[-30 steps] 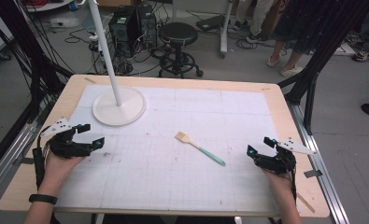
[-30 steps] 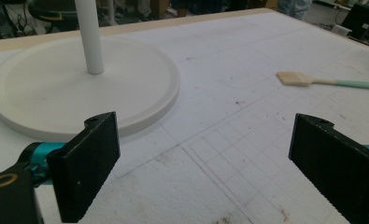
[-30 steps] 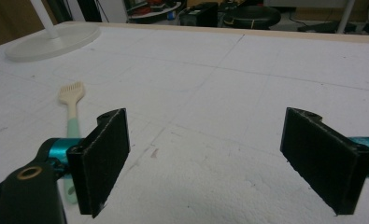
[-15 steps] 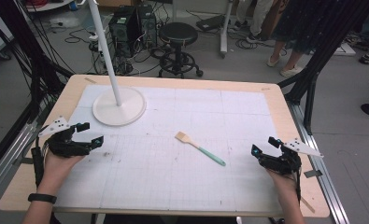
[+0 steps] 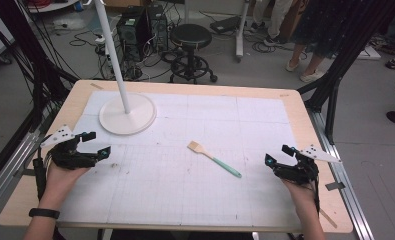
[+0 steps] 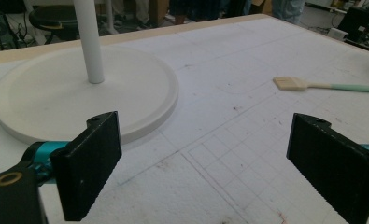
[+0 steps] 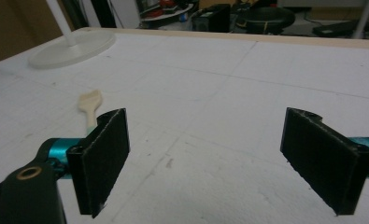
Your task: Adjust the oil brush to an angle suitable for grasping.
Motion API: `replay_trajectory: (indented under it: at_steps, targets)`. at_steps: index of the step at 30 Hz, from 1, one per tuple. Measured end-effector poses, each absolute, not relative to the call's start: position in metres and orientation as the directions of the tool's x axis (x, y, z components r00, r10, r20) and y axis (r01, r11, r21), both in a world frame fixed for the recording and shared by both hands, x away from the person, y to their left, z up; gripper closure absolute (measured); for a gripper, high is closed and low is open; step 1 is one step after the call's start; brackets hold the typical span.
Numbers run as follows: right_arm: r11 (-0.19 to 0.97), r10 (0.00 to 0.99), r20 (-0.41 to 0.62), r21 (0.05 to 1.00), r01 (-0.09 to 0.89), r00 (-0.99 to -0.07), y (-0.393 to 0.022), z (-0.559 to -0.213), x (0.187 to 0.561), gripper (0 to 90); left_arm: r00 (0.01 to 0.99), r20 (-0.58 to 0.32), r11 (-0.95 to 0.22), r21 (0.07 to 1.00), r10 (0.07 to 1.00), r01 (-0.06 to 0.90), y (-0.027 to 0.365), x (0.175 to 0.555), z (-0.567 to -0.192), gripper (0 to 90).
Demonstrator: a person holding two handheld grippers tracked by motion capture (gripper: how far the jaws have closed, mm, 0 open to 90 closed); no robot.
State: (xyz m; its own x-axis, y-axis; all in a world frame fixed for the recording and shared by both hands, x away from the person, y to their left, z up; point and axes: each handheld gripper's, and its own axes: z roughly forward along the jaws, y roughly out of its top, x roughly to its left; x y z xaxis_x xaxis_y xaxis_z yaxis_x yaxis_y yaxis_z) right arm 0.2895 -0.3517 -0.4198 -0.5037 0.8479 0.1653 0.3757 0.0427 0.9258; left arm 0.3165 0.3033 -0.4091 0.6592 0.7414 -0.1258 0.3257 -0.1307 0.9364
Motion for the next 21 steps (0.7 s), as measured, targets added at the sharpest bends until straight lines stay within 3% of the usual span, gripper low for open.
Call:
replay_trajectory:
  at_steps: [12,21]
  targets:
    - [0.144,0.8,0.125,0.909,0.391,-0.587,-0.308,-0.416,0.31,15.7,0.668,-0.131,-0.133,0.935,0.733,0.329,0.302,0.317,-0.41,10.7]
    - [0.221,0.731,0.124,0.887,0.405,-0.671,-0.274,-0.422,0.331,26.5,0.678,-0.13,-0.134,0.937,0.723,0.321,0.302,0.317,-0.409,11.7]
